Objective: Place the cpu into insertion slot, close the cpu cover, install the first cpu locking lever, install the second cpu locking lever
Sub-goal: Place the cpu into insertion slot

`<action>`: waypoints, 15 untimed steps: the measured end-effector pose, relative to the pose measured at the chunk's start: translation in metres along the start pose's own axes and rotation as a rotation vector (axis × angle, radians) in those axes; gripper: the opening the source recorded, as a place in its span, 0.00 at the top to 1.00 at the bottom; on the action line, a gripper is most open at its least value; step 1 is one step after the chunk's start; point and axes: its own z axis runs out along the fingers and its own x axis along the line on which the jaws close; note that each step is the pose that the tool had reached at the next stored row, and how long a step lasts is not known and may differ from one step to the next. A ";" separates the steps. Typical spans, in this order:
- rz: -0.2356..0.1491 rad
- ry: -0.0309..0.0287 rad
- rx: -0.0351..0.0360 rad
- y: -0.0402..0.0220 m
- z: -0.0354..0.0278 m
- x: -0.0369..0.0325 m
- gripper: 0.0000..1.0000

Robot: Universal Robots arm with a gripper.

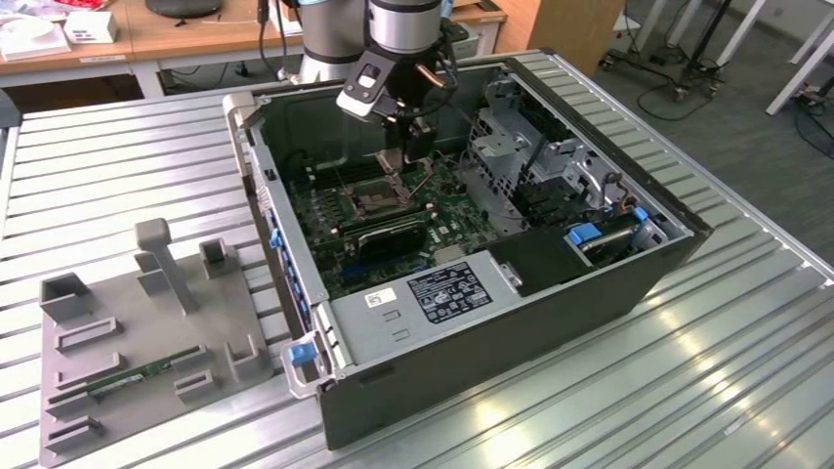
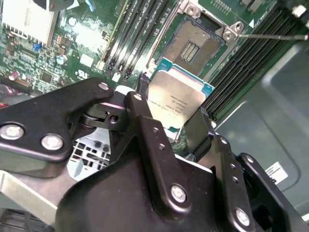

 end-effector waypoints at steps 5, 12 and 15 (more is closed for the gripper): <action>-0.012 0.0012 0.0001 -0.0072 0.0008 0.0019 0.46; -0.018 0.0013 0.0004 -0.0152 0.0065 0.0052 0.46; -0.020 0.0016 0.0003 -0.0161 0.0099 0.0054 0.46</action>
